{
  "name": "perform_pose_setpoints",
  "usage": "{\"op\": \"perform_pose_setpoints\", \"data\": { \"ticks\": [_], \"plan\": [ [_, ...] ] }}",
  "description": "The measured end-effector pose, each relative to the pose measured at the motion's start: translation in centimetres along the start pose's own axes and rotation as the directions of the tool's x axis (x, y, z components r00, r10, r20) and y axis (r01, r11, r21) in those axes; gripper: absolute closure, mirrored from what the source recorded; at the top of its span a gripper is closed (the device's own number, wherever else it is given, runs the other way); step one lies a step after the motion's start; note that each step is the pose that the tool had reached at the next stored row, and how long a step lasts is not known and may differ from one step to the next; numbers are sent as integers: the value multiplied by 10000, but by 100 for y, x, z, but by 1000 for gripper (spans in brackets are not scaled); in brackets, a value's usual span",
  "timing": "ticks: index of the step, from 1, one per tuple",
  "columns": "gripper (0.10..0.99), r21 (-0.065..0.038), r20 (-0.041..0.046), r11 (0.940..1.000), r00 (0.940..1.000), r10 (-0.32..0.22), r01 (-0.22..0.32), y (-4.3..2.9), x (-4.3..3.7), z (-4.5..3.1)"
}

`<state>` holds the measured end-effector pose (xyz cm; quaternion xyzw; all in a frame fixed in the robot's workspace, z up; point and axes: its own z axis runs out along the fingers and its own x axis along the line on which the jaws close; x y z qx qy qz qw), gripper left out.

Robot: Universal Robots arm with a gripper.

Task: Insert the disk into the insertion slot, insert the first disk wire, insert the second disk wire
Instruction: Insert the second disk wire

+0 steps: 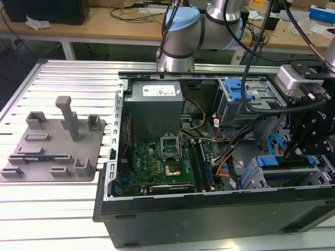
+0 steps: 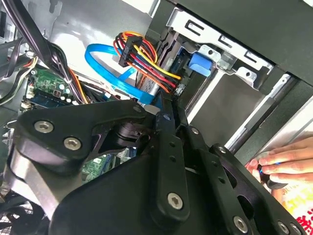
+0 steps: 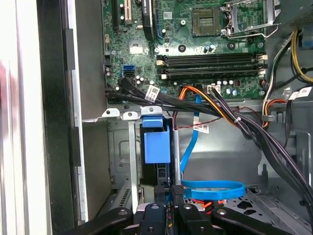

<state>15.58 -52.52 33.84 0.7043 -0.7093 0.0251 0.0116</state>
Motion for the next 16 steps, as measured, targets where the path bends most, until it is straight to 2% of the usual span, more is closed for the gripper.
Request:
{"op": "perform_pose_setpoints", "data": {
  "ticks": [1,2,4,5,6,10,11,16],
  "plan": [
    [910,0,5,10000,10000,-2,2,1,0,2],
    [847,-1,11,10000,10000,-3,3,1,0,-4],
    [847,0,1,10000,10000,-2,2,1,2,-49],
    [847,2,3,10000,10000,-2,2,0,5,-105],
    [847,8,2,10000,10000,-2,2,-2,8,-213],
    [863,51,0,10000,10000,1,-1,-5,4,-449],
    [980,71,3,10000,10000,2,-2,-5,-1,-461],
    [980,73,1,10000,10000,1,-1,-5,-1,-463]
  ]
}}
